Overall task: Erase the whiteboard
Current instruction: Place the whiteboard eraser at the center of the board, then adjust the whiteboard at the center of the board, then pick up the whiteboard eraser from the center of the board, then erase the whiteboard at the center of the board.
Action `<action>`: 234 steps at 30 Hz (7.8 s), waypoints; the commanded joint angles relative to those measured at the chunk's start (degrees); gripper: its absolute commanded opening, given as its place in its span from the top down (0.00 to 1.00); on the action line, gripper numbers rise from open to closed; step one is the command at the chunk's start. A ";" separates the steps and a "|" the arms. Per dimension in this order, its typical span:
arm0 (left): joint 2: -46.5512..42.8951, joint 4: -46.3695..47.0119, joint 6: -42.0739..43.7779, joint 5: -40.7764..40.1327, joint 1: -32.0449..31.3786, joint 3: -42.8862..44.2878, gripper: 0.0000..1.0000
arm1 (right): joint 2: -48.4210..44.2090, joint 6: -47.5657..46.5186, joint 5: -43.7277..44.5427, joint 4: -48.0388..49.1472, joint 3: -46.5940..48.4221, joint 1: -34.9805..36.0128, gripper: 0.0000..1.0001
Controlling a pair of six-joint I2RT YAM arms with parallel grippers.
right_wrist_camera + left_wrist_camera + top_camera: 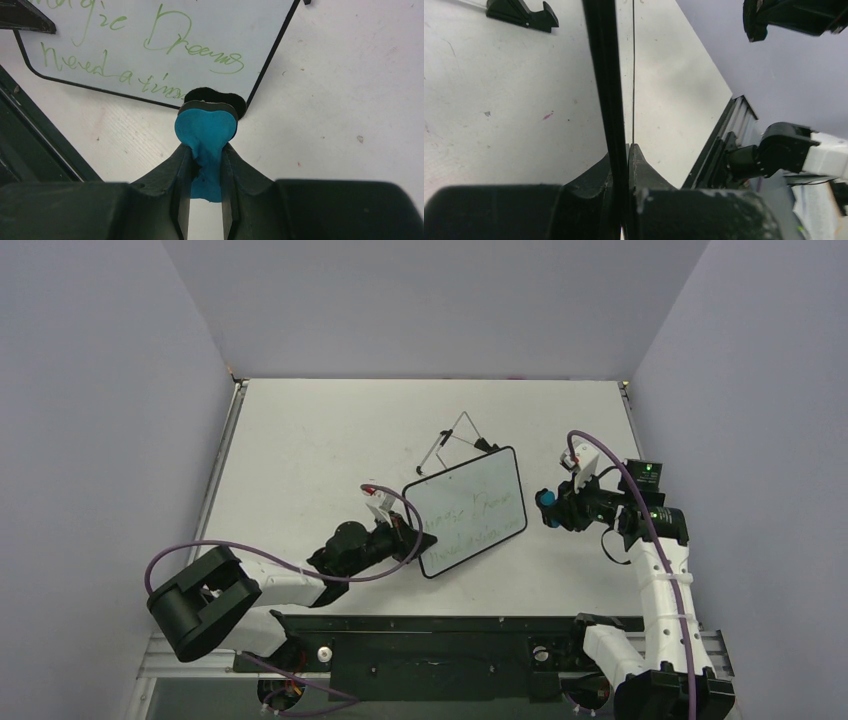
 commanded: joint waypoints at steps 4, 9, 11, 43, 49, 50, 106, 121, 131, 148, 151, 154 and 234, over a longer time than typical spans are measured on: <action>0.02 9.25 22.21 -5.99 -2.67 3.01 1.00 | 0.14 -1.98 -0.36 0.55 -0.44 0.58 1.00; 5.07 16.41 35.13 -7.02 -3.93 0.39 1.00 | 0.34 -2.13 0.06 0.51 -0.36 0.58 1.00; 8.10 20.67 38.78 -7.04 -4.39 -0.75 1.00 | 0.80 -2.15 0.17 0.51 -0.34 0.58 1.00; 19.64 34.49 37.79 -5.14 -5.39 -1.98 1.00 | 5.21 1.08 8.99 2.52 -1.01 0.85 1.00; 19.14 33.95 38.48 -5.13 -5.48 -2.22 1.00 | 18.75 10.47 25.26 6.38 1.27 -0.57 1.00; 19.10 33.75 38.54 -5.05 -5.48 -2.29 1.00 | 20.90 11.36 26.12 7.67 1.36 -0.45 1.00; 13.85 24.29 38.60 2.51 -4.52 -2.07 1.00 | 36.43 -38.10 18.71 -31.33 46.90 36.68 0.36; 7.89 26.42 32.37 3.18 -3.62 -3.68 0.82 | 39.86 -43.07 20.48 -30.53 42.66 37.80 1.00; -5.30 19.90 32.45 4.61 -2.51 -4.35 0.66 | 40.49 -42.48 19.57 -30.77 43.13 37.63 1.00; 5.12 25.87 33.29 9.19 -1.12 -0.33 0.90 | 41.04 -41.90 18.86 -30.78 42.89 37.65 1.00; 5.63 27.77 32.83 8.61 -0.87 -0.90 1.00 | 41.26 -41.08 18.73 -30.45 43.04 37.64 0.97; 4.39 27.29 31.50 5.56 -0.67 -2.07 1.00 | 40.74 -36.90 16.81 -28.91 44.35 37.11 0.43; -9.16 0.06 -4.58 -3.08 2.64 1.25 1.00 | 13.23 -12.91 26.78 7.23 0.38 50.70 1.00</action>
